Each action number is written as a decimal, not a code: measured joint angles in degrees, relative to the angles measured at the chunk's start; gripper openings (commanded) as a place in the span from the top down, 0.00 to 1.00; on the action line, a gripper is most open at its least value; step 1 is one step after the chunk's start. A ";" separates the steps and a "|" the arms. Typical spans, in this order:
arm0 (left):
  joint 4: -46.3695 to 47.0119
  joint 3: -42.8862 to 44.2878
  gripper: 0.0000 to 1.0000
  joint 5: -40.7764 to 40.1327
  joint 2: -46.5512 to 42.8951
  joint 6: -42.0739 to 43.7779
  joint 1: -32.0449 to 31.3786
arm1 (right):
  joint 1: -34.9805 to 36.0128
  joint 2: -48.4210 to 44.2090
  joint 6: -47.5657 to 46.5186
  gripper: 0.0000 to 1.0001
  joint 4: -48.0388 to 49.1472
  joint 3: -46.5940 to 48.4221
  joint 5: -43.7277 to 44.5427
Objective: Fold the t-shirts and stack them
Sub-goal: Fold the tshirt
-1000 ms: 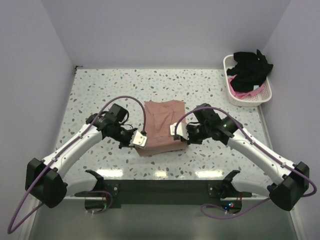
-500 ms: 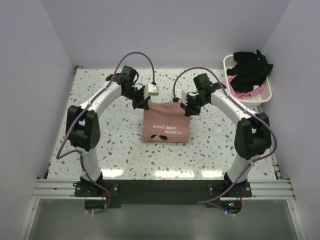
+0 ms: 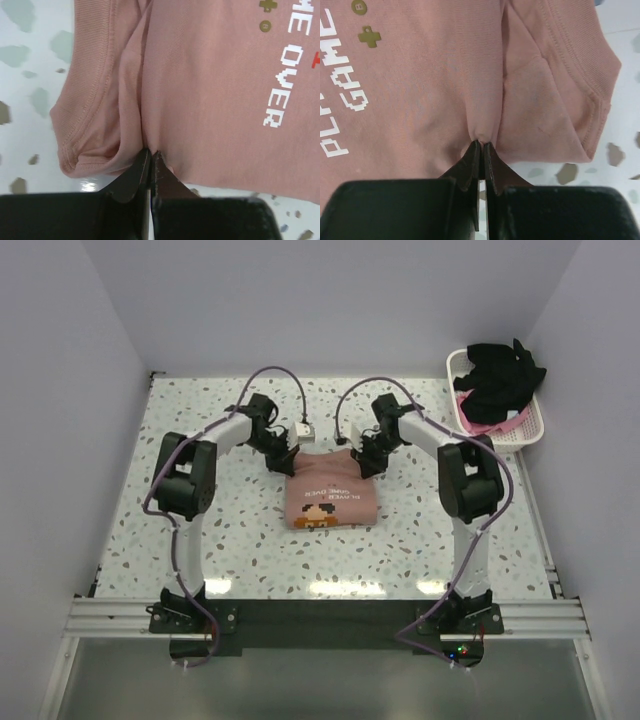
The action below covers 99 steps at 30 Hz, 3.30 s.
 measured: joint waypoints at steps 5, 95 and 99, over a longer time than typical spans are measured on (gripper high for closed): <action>1.55 -12.48 0.99 1.68 -8.22 1.33 -1.44 | 2.58 -6.91 1.29 1.00 -1.18 -10.23 -1.49; 27.02 -27.17 1.00 -8.02 -27.61 -0.20 -17.09 | 4.70 13.20 34.64 0.68 -6.23 8.92 -23.17; 30.75 -30.34 0.91 -10.95 -27.58 0.31 -17.05 | 4.70 13.20 34.53 0.61 -6.43 8.92 -23.37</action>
